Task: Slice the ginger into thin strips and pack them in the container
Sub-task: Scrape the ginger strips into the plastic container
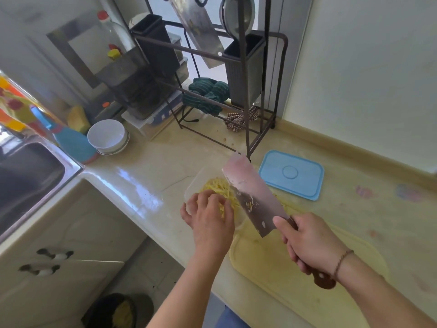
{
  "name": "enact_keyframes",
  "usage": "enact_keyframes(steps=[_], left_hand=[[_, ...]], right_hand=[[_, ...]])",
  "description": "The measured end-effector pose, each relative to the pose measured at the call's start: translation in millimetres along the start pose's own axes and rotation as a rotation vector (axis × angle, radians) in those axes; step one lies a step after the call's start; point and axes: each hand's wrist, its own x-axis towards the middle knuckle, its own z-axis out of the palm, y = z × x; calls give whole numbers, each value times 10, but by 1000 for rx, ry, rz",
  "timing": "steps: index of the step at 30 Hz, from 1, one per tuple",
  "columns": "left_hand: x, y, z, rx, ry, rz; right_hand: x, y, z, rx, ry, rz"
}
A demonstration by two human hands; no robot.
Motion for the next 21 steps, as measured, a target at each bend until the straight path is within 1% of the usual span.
enact_keyframes(steps=[2,3,4,5,7,8,9,11,12,14,16,18,21], left_hand=[[-4,-26,-14,41,-57,-79],[-6,-41,-10,30,-51,-92],[-39,-37,3,-13,-23,-70],[-65,-37,-5,-88,41,-4],[-190,-16,23,-262,206,238],[-285,2,48,-338,242,372],[-399,20,75,-392,219,495],[-630,41,141,-427,56,656],[-737,43,190,-418,-46,685],[-901,62,313,-340,-220,657],[-973,127,447,-187,-348,578],[-970,241,558,-16,-449,492],[-932,399,734,158,-554,455]], right_hand=[[-12,93,-69,15,16,16],[-33,155,-126,34,22,19],[-85,245,-203,63,29,22],[-140,340,-274,98,36,15],[-323,609,-423,163,65,15],[-438,782,-476,197,93,31],[-557,970,-506,235,132,63],[-791,1369,-467,340,225,178],[-896,1558,-404,401,282,250],[-1047,1876,-251,537,426,375],[-1131,2106,-117,659,560,439],[-1164,2224,-27,688,573,461],[-1175,2229,59,614,478,442]])
